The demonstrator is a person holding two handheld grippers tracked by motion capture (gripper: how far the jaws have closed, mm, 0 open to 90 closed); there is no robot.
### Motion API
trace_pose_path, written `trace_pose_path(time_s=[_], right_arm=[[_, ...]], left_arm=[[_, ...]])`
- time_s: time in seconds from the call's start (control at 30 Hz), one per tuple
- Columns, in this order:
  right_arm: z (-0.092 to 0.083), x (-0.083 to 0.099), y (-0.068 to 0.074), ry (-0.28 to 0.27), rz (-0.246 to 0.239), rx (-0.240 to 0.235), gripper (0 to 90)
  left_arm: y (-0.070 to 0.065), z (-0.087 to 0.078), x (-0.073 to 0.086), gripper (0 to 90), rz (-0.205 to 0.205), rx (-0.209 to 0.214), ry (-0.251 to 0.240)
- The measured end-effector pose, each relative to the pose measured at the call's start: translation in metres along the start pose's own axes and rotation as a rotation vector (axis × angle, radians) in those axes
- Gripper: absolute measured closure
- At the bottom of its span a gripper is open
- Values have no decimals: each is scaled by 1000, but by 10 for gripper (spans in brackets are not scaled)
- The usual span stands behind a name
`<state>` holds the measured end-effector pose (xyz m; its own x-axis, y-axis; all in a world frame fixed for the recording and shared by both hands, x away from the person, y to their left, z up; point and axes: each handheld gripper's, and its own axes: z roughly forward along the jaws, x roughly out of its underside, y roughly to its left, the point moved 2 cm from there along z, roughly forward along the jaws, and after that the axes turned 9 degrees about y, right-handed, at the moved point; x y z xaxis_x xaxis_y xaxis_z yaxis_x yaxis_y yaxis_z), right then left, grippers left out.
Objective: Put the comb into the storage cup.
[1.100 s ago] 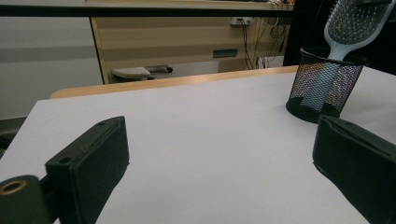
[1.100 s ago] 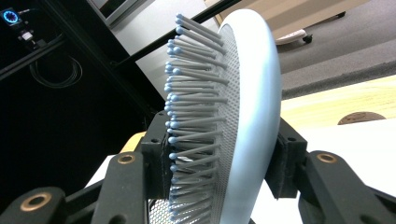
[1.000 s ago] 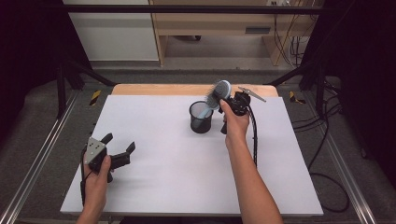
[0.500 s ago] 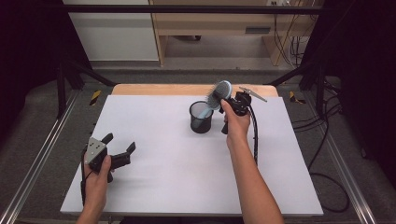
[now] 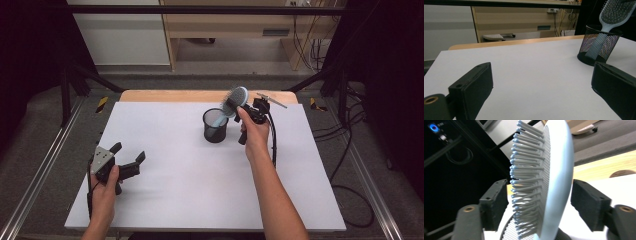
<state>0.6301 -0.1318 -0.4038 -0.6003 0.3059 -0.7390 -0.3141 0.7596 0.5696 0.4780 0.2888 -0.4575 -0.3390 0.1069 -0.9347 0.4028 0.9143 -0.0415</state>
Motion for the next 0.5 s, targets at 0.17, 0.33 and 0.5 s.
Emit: trace_pose_path(time_s=[0.17, 0.33, 0.5], right_arm=[[-7, -3, 5, -9, -39, 1, 187], [-12, -6, 9, -8, -58, -1, 129], [-14, -7, 12, 2, -106, 8, 99]], left_arm=[[0, 0, 0, 37, -3, 2, -1], [0, 0, 0, 37, -1, 0, 0], [1, 0, 0, 37, 1, -3, 1]])
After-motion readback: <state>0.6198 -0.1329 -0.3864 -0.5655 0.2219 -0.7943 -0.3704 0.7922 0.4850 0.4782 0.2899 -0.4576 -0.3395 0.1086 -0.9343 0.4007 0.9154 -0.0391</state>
